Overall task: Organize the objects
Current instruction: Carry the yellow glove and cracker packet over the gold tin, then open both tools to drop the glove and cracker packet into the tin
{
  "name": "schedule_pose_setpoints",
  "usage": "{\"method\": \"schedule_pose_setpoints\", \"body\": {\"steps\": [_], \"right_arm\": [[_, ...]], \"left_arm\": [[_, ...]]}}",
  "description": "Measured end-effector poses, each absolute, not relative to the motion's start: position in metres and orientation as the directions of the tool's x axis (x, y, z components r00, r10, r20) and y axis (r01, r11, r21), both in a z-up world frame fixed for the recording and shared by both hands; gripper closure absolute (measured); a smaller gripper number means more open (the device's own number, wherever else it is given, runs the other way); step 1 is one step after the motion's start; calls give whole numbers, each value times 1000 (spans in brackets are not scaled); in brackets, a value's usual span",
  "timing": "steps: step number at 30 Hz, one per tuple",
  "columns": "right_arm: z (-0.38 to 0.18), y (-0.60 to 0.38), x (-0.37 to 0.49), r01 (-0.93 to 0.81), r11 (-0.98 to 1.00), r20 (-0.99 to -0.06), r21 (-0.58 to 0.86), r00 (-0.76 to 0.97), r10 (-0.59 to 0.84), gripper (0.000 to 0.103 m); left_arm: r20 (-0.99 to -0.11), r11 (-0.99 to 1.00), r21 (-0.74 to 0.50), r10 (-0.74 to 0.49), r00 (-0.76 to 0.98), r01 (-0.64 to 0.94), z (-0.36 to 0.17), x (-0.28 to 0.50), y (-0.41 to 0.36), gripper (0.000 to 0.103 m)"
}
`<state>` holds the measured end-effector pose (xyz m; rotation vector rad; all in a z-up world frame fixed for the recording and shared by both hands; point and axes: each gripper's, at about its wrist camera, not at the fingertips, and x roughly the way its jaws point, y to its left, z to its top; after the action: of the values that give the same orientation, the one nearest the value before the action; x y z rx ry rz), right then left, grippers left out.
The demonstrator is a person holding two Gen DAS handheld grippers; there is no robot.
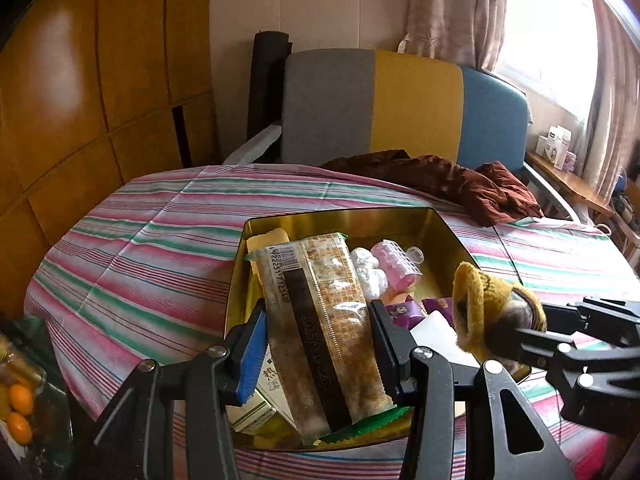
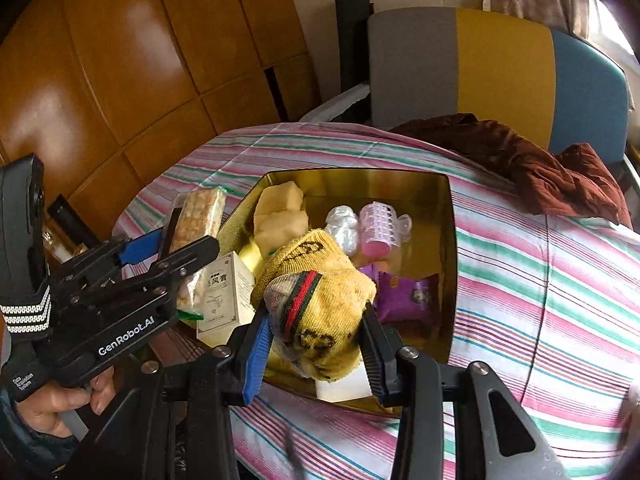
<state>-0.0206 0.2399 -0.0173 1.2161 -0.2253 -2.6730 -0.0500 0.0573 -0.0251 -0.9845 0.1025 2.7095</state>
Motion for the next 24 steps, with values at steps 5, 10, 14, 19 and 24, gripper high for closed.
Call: {"method": "schedule_pose_setpoints", "body": {"steps": [5,10,14,19,24], "right_arm": [[-22,233,-24,124,-968,-735,220,-631,-248,62],[-27,226,-27,140,-965,-742,224,-617,-261,62],[-34,219,-32,149,-961,-752,231,-599,-274,62],[-45,212,-40,157,-957,-766,243,-574,-288,60],[-58,207,-49,152,-953,-776,263,-554,-302,57]], "left_arm": [[-648,-964,-23,217,-730,-266,-27,-54,57,54],[-652,-963,-13,213,-728,-269,-28,-63,60,54],[-645,-962,6,206,-736,-274,-27,-74,64,54],[-638,-960,35,193,-745,-279,-25,-94,72,54],[-636,-959,44,190,-748,-281,-24,-109,79,53]]}}
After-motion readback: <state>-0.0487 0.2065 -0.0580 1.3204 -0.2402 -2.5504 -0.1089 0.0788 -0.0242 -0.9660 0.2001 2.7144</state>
